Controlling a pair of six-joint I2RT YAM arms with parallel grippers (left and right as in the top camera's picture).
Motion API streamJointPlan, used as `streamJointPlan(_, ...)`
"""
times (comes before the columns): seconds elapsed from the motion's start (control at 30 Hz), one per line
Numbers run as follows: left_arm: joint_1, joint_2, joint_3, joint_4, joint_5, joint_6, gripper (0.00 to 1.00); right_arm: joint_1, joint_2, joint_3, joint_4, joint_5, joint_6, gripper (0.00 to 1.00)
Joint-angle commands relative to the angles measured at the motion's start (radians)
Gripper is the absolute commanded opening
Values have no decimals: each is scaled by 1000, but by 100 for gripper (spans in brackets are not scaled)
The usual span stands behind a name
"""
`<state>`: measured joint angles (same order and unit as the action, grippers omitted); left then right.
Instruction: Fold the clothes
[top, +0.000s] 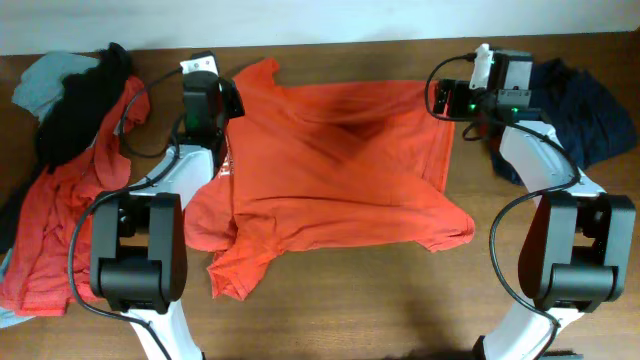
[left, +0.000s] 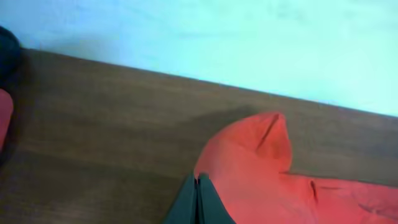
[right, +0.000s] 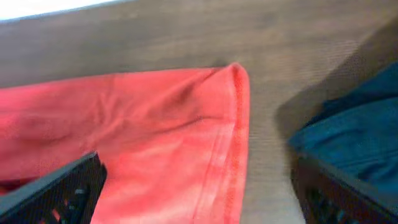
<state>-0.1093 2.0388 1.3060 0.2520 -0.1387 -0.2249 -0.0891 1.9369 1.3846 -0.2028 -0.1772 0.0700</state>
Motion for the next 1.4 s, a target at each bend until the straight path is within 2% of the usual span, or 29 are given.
streamJointPlan(0.0, 0, 12, 45, -41, 3, 19, 1, 17, 7, 20, -20, -66, -10, 98)
streamJointPlan(0.1, 1, 18, 46, -66, 2, 68, 8, 22, -4, 24, -47, -66, -10, 99)
streamJointPlan(0.13, 2, 21, 46, -69, 2, 86, 11, 23, -8, 28, -62, -67, -10, 99)
streamJointPlan(0.17, 2, 22, 46, -74, -1, 93, 20, 23, -12, 35, -82, -67, -10, 98)
streamJointPlan(0.2, 2, 22, 46, -84, -4, 93, 36, 23, -14, 47, -115, -65, -10, 99)
streamJointPlan(0.23, 2, 21, 51, -102, -8, 92, 72, 23, -18, 73, -185, -63, -10, 98)
streamJointPlan(0.27, 2, 20, 57, -116, -8, 92, 93, 22, -18, 87, -219, -62, -10, 99)
streamJointPlan(0.3, 2, 20, 74, -150, -8, 93, 99, 21, -18, 112, -280, -62, -10, 99)
streamJointPlan(0.4, 2, 20, 155, -302, -8, 93, 99, 21, -18, 188, -442, -63, -10, 99)
streamJointPlan(0.5, 2, 20, 289, -547, -8, 92, 99, 21, -22, 267, -586, -77, -3, 98)
streamJointPlan(0.67, -3, 9, 556, -1000, 43, 92, 99, 15, -22, 355, -789, -291, -11, 98)
streamJointPlan(0.77, -2, -13, 683, -1205, 104, 92, 99, 1, -22, 368, -845, -377, -66, 99)
streamJointPlan(0.9, -2, -79, 750, -1390, 121, 79, 99, -45, -45, 368, -918, -445, -62, 99)
streamJointPlan(1.1, -4, -188, 750, -1570, 121, -63, 99, -82, -148, 368, -1043, -409, -51, 98)
streamJointPlan(1.37, -69, -254, 750, -1752, 87, -139, 99, -28, -348, 368, -1184, 18, 177, 99)
